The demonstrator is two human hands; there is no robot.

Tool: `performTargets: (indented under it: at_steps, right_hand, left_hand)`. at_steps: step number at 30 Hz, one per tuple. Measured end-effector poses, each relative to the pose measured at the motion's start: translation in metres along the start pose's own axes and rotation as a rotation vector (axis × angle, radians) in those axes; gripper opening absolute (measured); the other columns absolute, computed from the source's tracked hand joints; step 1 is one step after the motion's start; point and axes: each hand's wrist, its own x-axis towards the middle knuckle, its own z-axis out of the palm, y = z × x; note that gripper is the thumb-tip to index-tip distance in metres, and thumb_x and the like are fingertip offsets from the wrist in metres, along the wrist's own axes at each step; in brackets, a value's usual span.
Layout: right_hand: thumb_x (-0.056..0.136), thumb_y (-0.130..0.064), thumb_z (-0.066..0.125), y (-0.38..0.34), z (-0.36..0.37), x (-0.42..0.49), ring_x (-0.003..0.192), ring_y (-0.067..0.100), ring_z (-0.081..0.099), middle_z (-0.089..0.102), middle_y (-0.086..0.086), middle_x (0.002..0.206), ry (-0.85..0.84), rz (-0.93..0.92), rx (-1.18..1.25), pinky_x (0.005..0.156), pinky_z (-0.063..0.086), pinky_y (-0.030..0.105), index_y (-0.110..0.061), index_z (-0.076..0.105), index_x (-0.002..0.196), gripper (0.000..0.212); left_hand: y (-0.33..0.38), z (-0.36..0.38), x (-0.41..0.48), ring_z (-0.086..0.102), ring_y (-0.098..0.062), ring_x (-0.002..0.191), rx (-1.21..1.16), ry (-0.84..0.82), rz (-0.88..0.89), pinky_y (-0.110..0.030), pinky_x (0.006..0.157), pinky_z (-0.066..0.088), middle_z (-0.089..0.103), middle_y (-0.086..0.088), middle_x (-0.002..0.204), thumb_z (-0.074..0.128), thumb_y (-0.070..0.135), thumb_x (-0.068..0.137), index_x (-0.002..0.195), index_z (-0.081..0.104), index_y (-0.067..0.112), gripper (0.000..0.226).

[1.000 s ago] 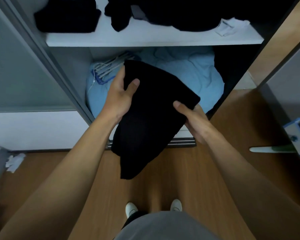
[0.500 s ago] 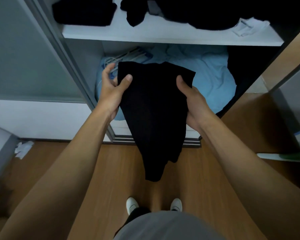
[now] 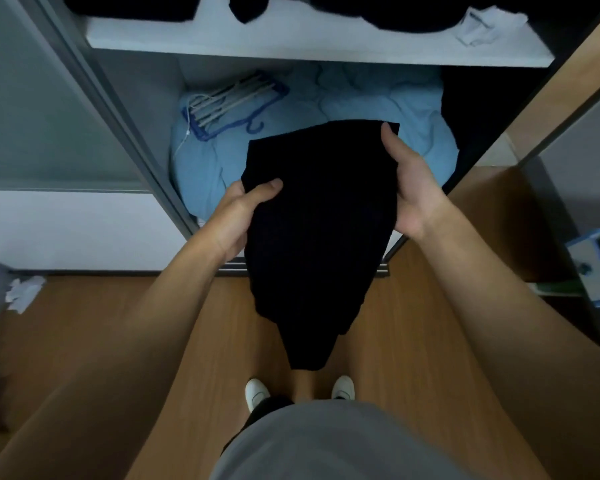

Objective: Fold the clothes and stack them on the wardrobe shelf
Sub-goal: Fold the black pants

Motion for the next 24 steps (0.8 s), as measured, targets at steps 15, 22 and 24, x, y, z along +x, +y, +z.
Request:
performTargets:
  at_steps: [15, 22, 24]
  right_hand:
    - [0.090, -0.012, 0.070, 0.083, 0.006, 0.005, 0.107, 0.020, 0.070, 0.073, 0.008, 0.115, 0.017, -0.061, -0.190, 0.084, 0.057, 0.029, -0.008, 0.067, 0.122, 0.033]
    - [0.092, -0.010, 0.066, 0.074, 0.013, 0.002, 0.102, 0.021, 0.072, 0.074, 0.010, 0.111, 0.092, -0.042, -0.115, 0.084, 0.059, 0.030, -0.005, 0.067, 0.120, 0.028]
    - [0.093, -0.013, 0.066, 0.072, 0.014, 0.002, 0.106, 0.023, 0.070, 0.074, 0.010, 0.114, 0.123, -0.049, -0.126, 0.091, 0.057, 0.034, -0.007, 0.067, 0.120, 0.027]
  left_hand:
    - [0.016, -0.066, 0.000, 0.054, -0.020, 0.132, -0.138, 0.022, -0.020, -0.032, 0.104, 0.047, 0.059, -0.008, 0.140, 0.056, 0.054, 0.093, 0.129, 0.066, 0.017, 0.053]
    - [-0.043, -0.068, -0.023, 0.063, -0.001, 0.113, 0.346, -0.211, -0.283, -0.019, 0.095, 0.050, 0.073, 0.019, 0.109, 0.084, 0.062, 0.062, 0.114, 0.064, 0.038, 0.061]
    - [-0.044, -0.054, -0.020, 0.066, -0.007, 0.113, 0.386, -0.239, -0.287, -0.020, 0.091, 0.054, 0.072, 0.015, 0.116, 0.087, 0.044, 0.068, 0.119, 0.066, 0.035, 0.056]
